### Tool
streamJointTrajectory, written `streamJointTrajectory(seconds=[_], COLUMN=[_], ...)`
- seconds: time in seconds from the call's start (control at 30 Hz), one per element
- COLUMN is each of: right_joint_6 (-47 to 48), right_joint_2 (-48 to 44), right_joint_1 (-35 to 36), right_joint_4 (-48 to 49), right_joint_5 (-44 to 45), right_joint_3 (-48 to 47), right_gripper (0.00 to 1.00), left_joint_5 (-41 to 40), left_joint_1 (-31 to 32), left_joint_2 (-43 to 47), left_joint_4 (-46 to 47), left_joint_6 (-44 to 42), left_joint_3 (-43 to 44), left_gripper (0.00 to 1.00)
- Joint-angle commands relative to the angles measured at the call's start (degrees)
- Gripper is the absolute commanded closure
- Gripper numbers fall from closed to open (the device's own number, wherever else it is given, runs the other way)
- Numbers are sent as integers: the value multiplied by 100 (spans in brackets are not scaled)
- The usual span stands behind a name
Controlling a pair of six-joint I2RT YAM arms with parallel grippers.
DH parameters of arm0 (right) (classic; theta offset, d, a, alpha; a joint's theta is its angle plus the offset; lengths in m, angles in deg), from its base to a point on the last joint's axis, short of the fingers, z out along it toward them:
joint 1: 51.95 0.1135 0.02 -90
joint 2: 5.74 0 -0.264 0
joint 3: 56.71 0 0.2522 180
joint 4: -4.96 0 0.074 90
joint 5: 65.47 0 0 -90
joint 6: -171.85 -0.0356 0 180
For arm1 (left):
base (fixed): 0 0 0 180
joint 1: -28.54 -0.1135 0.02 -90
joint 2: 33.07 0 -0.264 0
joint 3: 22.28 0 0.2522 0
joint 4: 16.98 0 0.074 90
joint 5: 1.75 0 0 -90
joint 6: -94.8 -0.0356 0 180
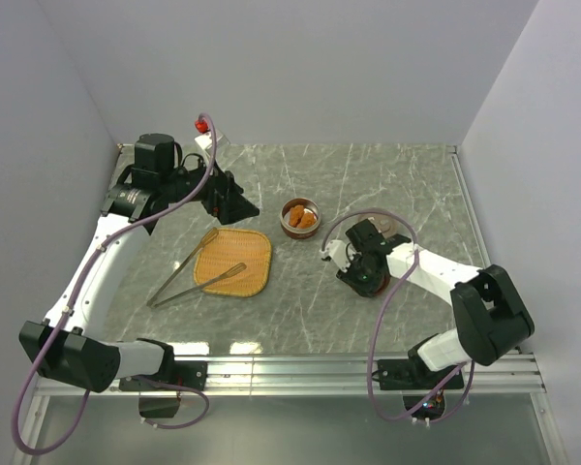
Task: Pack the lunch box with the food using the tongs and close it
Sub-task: Pick up the lid of the lunch box with the right arm
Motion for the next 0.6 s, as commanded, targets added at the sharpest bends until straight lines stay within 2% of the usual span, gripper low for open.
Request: streamJointTrajectory(seconds=[0.0,0.1,0.4,0.5,0.57], right_joint_6=[-151,-238,-441,-528,-599], right_joint_2=[205,197,152,319,354], right_joint_1=[93,181,419,410,401], right_joint_4=[237,167,272,369,290], right_joint_5=[-34,-148,-78,-69,-323], right_joint_3=[211,167,175,176,9], right_gripper=[72,77,78,88,100], left_joint_5=[95,96,104,69,60], left_joint_1=[-11,-20,-20,-20,-20], left_joint_2=[180,189,224,250,277], left_joint_4=[82,82,100,169,223], left_joint_6=[-98,-80,-72,-10,-1], left_joint_3=[-3,-3,-30,-65,-91], left_gripper=[1,1,1,1,1])
